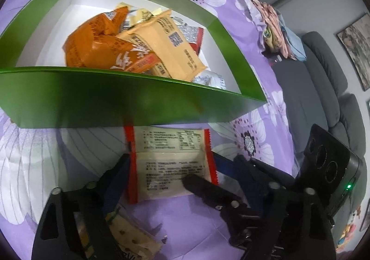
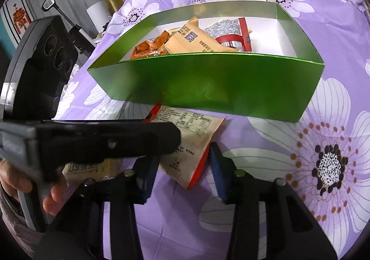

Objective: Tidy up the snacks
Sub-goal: 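Close the left gripper on the white cracker packet and lift it, then carry the white cracker packet over the green box with the left gripper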

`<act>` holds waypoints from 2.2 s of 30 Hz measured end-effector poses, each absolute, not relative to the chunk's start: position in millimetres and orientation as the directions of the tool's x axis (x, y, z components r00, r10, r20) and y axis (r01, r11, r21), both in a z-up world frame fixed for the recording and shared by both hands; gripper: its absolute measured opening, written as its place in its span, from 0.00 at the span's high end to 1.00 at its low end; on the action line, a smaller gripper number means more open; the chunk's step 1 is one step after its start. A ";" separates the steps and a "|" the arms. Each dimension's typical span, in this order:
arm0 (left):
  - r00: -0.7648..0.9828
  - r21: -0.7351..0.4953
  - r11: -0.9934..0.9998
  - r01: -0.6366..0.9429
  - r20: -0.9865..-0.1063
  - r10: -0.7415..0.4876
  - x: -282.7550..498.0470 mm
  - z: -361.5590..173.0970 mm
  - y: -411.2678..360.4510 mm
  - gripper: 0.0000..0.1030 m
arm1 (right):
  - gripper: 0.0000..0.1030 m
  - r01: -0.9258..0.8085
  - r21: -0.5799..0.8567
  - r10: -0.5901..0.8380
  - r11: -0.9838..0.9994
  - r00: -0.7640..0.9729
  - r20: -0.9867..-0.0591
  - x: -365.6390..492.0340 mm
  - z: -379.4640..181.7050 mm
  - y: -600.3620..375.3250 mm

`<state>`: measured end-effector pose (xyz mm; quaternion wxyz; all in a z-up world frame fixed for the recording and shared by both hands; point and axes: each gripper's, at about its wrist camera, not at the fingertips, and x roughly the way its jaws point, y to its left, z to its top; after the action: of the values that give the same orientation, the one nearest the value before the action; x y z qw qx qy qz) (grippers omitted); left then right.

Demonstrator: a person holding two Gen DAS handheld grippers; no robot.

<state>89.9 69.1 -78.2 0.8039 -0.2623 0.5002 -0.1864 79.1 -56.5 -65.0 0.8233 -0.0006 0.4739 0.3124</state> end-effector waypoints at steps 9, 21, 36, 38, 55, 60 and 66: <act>0.454 -0.554 0.832 0.041 -0.731 -0.509 84.4 -78.1 65.3 0.48 | 0.78 -0.547 0.292 0.536 0.785 0.363 -0.762 69.7 -64.2 -57.1; 0.468 -0.510 0.853 0.111 -0.730 -0.498 72.8 -60.7 47.5 0.52 | 0.84 -0.540 0.286 0.539 0.791 0.395 -0.744 54.8 -50.9 -71.0; 0.568 -0.475 0.862 0.179 -0.665 -0.484 60.6 -16.9 36.0 0.52 | 0.84 -0.548 0.258 0.556 0.795 0.490 -0.672 44.5 -8.0 -82.7; 0.583 -0.474 0.862 0.182 -0.653 -0.482 60.7 -11.3 38.0 0.52 | 0.84 -0.556 0.245 0.556 0.794 0.501 -0.664 45.2 -2.2 -81.2; 0.679 -0.502 0.852 0.151 -0.574 -0.458 76.5 19.1 72.6 0.52 | 0.84 -0.622 0.162 0.579 0.766 0.558 -0.594 74.3 26.4 -53.9; 0.695 -0.510 0.850 0.133 -0.563 -0.447 88.8 22.8 80.8 0.52 | 0.84 -0.626 0.149 0.579 0.765 0.569 -0.585 84.3 31.3 -46.4; 0.707 -0.487 0.862 0.139 -0.562 -0.431 104.4 25.4 82.7 0.52 | 0.84 -0.622 0.134 0.570 0.772 0.583 -0.579 96.8 32.5 -42.0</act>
<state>104.4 82.7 25.4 0.8997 -0.2091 0.3489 -0.1582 96.8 -42.0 32.5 0.8886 -0.0418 0.3101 0.3353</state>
